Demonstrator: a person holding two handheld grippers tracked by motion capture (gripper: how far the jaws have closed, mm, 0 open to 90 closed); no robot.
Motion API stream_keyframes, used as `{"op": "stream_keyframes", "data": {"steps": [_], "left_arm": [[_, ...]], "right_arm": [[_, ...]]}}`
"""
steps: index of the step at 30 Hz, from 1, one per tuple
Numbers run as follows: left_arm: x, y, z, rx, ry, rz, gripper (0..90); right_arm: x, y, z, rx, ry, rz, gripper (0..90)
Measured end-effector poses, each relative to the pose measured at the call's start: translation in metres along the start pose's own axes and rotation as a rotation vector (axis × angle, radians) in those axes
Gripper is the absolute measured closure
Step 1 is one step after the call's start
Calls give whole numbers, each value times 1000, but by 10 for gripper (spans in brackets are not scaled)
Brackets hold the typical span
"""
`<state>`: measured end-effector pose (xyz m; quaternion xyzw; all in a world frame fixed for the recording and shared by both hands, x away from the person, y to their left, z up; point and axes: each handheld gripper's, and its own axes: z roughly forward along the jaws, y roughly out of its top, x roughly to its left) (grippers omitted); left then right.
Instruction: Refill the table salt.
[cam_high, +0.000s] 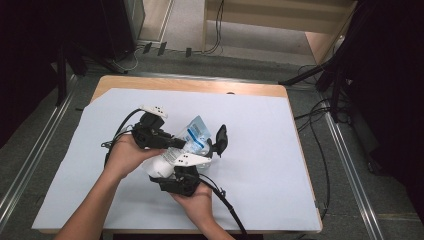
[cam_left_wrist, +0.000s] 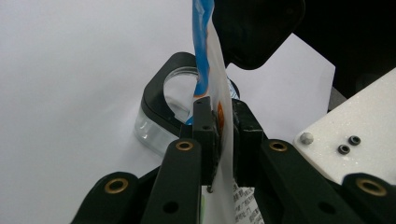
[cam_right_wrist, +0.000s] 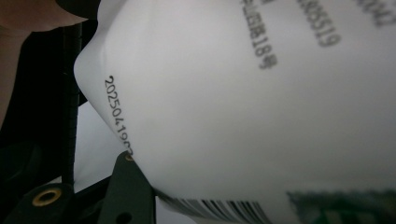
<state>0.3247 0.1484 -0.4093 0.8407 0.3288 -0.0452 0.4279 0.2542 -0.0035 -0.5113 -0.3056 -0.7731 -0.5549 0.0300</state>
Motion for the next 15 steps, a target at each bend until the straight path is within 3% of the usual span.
{"op": "stream_keyframes", "data": {"steps": [6,12,15], "left_arm": [[0,0,3,10,22,-12,900],[2,-1,2,2,22,-45,900],[1,-1,3,-2,19,-42,900]], "right_arm": [[0,2,1,13,4,-18,566],[4,4,2,46,-22,-81,522],[3,5,1,42,-31,-64,567]]}}
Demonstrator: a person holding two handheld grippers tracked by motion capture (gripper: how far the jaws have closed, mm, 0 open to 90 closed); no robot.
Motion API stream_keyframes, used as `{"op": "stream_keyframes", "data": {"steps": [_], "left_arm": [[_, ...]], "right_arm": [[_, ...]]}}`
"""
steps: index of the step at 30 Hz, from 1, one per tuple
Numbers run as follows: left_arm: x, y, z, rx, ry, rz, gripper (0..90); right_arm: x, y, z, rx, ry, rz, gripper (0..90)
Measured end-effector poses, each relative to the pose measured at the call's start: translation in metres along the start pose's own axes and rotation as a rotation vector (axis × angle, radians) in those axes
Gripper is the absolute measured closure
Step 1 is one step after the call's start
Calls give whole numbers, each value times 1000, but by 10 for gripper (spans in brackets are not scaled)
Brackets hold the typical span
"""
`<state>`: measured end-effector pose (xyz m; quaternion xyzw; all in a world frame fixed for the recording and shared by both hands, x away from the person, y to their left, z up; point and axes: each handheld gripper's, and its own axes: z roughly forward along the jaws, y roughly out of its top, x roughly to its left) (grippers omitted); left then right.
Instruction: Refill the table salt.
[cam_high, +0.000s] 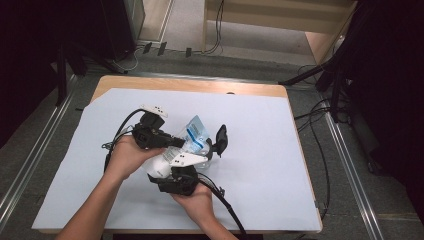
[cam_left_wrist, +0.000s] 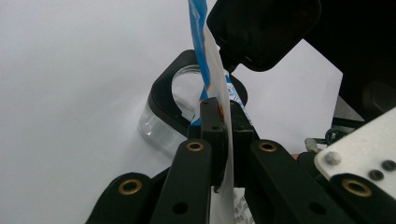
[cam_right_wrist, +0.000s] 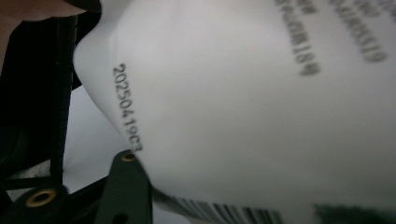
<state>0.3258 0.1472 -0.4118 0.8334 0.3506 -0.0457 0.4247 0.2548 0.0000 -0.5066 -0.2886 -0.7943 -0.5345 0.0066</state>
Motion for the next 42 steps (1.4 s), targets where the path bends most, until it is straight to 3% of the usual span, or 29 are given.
{"op": "stream_keyframes", "data": {"steps": [5,10,18,29,42], "left_arm": [[1,0,-1,-8,-8,-1,876],[2,0,-7,-24,-44,-22,838],[1,1,-12,-38,-36,-20,855],[0,1,-12,-44,-12,-25,897],[-1,1,-12,-85,-3,-23,893]], "right_arm": [[-1,-1,0,-13,22,41,583],[-2,-1,-1,-41,50,81,587],[-4,3,-4,-57,88,120,588],[-2,7,-2,-29,88,85,558],[-5,10,-3,-30,70,84,594]]}}
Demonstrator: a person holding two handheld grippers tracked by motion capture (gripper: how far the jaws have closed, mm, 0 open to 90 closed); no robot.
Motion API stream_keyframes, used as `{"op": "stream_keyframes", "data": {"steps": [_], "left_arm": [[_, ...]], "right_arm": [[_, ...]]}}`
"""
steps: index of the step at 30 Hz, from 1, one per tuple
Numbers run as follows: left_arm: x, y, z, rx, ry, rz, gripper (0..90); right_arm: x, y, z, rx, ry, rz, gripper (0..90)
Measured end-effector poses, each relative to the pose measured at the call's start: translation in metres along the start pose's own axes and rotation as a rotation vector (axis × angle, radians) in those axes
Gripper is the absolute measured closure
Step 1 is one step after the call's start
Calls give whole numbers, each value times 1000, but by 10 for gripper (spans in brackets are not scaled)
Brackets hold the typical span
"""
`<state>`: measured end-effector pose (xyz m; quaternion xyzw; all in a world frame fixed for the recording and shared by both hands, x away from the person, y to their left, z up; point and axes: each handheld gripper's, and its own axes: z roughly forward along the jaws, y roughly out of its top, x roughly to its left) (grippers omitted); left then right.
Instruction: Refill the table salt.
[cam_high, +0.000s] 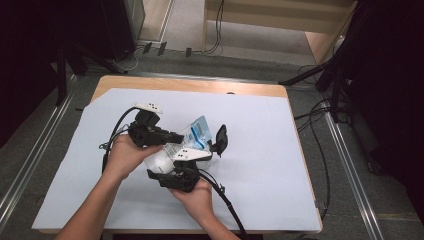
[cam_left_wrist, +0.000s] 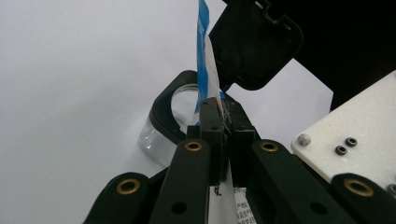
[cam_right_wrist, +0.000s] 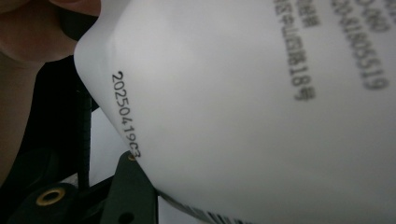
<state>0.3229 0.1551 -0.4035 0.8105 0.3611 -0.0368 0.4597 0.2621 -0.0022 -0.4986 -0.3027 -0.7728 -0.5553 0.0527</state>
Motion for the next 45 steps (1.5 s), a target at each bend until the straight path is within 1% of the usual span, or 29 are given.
{"op": "stream_keyframes", "data": {"steps": [5,8,11,12,14,16,20,22,24,27,29,32,33,37,38,40,42,45], "left_arm": [[0,0,0,-16,0,9,884],[0,0,-1,-10,-1,16,883],[0,0,-1,-12,-4,13,880],[1,0,-1,-7,-12,12,878],[1,1,-1,0,-12,14,873],[0,1,-2,2,-7,18,868],[-1,1,-2,-7,-17,18,854],[-2,1,-1,-5,-10,23,854],[-3,1,0,-1,-7,25,857],[-2,1,2,-4,-5,21,860],[-1,1,2,-9,-4,11,860],[0,0,1,-7,-9,7,861],[0,0,0,-8,-4,3,861],[0,-1,1,-11,-5,0,862],[0,-1,1,-14,-6,4,862],[-2,-1,1,-19,-13,0,863],[-3,-1,2,-14,-11,2,863],[-4,-2,3,-22,-5,1,863]], "right_arm": [[-1,0,0,-10,20,24,599],[-1,0,0,-12,18,21,600],[-1,0,1,-13,18,19,601],[-1,0,1,-14,18,19,601],[-1,0,0,-15,18,18,601],[-1,1,0,-18,22,23,602],[-3,2,-3,-28,26,32,602],[-3,3,-4,-34,30,34,602],[-3,3,-4,-28,28,37,602],[-5,4,-6,-2,20,22,603],[-7,4,-5,-1,21,28,603],[-6,4,-3,-7,26,38,604],[-6,4,-2,-8,26,37,604],[-5,4,-2,-2,27,46,604],[-5,4,-2,2,28,42,604],[-5,4,-5,13,28,34,604],[-6,4,-7,19,38,37,604],[-8,4,-7,32,33,6,604]]}}
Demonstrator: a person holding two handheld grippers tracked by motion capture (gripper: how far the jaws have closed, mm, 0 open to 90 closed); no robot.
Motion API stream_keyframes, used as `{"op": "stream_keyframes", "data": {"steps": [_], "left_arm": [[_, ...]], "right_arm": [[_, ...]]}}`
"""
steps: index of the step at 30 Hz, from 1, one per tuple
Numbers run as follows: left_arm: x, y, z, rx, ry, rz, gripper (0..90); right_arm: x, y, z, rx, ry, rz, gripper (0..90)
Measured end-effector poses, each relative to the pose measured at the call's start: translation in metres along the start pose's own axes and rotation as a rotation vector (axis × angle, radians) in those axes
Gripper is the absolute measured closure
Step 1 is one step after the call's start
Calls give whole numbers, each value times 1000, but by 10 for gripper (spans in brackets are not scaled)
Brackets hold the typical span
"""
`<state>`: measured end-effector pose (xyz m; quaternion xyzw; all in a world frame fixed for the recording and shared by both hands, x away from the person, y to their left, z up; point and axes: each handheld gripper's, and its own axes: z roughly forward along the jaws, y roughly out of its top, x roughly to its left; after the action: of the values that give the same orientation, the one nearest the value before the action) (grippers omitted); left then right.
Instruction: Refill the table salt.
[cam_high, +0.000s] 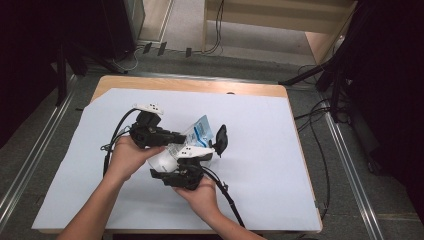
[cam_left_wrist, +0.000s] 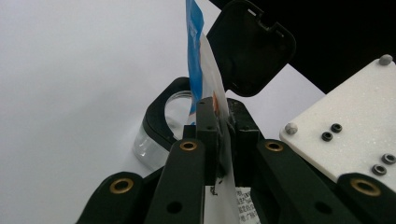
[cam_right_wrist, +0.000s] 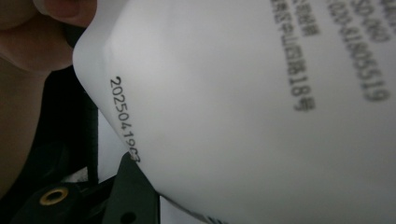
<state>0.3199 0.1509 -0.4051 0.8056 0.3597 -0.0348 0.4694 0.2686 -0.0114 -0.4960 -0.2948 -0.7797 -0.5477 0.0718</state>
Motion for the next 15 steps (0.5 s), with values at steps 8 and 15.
{"op": "stream_keyframes", "data": {"steps": [8,15], "left_arm": [[1,-1,2,-15,12,-7,863],[3,-1,0,-38,-2,-13,864]], "right_arm": [[-4,-2,1,4,6,0,605],[-3,-1,2,-8,25,21,605]]}}
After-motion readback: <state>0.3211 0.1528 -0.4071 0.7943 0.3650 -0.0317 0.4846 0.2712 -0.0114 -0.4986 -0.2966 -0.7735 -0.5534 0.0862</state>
